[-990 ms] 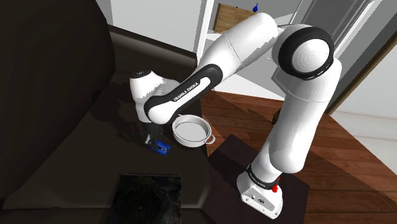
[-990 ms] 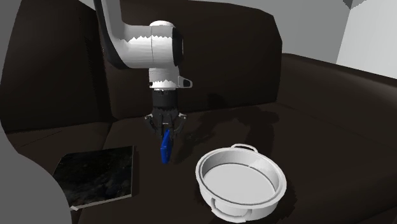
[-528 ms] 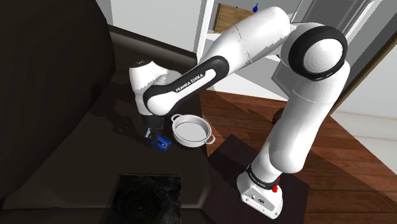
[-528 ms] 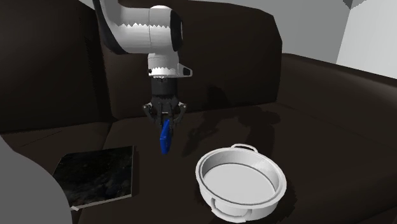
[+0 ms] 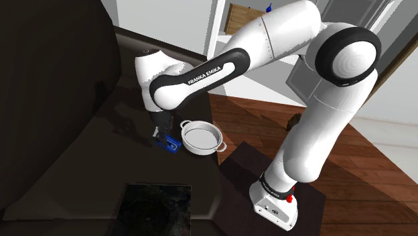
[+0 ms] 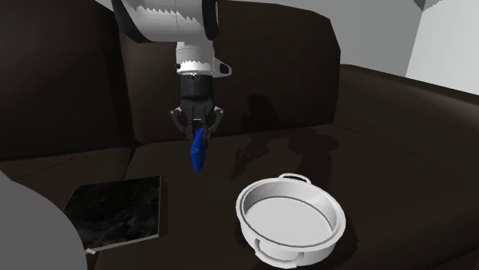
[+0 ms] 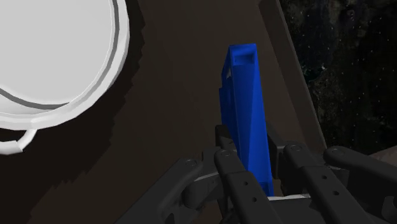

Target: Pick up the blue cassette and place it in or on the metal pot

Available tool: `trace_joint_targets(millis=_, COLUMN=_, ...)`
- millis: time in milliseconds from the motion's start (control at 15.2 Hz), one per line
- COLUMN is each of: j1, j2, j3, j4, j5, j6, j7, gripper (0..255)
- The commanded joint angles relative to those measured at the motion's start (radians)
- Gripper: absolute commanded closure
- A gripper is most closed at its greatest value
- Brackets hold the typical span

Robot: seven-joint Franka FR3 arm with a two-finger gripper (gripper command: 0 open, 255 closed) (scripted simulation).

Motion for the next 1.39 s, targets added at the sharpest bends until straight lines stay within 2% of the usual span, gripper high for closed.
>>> trace_joint_targets(millis=0, j1=-0.001, j2=-0.013, j3=0.0, j4=0.006, j5=0.005, j6=-0.018, j7=-0.004, gripper=255)
trace_joint_targets(millis=528, j1=-0.098, j2=-0.15, j3=-0.097, j4=-0.155, j5=0.001, j6=0.015, j7=-0.199, gripper=255)
trace_joint_targets(millis=1122, j1=-0.218, j2=-0.233, j3=-0.233, j4=-0.254, j5=-0.06, j6=0.044, j7=-0.421, gripper=255)
trace_joint_targets(millis=1320, j1=-0.219, j2=-0.207, j3=-0.233, j4=-0.271, j5=-0.065, j6=0.087, j7=-0.415, gripper=255)
